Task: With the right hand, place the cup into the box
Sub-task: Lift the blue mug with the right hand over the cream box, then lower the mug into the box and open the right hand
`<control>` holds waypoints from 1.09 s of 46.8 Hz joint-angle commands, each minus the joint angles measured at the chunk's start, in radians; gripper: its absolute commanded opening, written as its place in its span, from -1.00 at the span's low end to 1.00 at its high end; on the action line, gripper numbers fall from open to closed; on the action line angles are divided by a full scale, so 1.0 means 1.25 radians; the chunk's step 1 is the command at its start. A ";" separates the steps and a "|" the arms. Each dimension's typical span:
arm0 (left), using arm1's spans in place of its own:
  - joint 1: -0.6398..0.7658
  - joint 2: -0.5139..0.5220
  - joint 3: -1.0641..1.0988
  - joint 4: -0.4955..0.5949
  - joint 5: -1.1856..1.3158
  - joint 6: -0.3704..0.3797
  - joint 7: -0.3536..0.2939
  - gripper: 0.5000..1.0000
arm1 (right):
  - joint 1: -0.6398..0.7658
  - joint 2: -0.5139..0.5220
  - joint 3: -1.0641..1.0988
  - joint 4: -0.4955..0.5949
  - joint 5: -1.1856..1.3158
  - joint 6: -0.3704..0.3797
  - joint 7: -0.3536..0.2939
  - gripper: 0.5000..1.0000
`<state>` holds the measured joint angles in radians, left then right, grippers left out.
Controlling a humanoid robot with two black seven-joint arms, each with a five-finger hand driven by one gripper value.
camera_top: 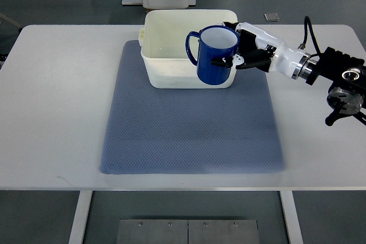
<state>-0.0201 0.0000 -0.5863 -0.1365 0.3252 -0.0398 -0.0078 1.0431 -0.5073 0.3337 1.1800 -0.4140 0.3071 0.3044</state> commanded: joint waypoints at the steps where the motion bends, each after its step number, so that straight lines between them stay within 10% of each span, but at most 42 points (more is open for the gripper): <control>1: 0.000 0.000 0.000 0.000 0.000 0.000 0.000 1.00 | 0.033 0.003 -0.013 -0.022 0.015 -0.004 -0.014 -1.00; 51: 0.000 0.000 0.000 0.000 0.000 0.000 0.000 1.00 | 0.131 0.270 -0.053 -0.389 0.054 -0.122 -0.098 -1.00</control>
<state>-0.0201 0.0000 -0.5861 -0.1365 0.3252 -0.0399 -0.0075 1.2118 -0.1760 0.2689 0.6971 -0.3447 0.1677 0.1823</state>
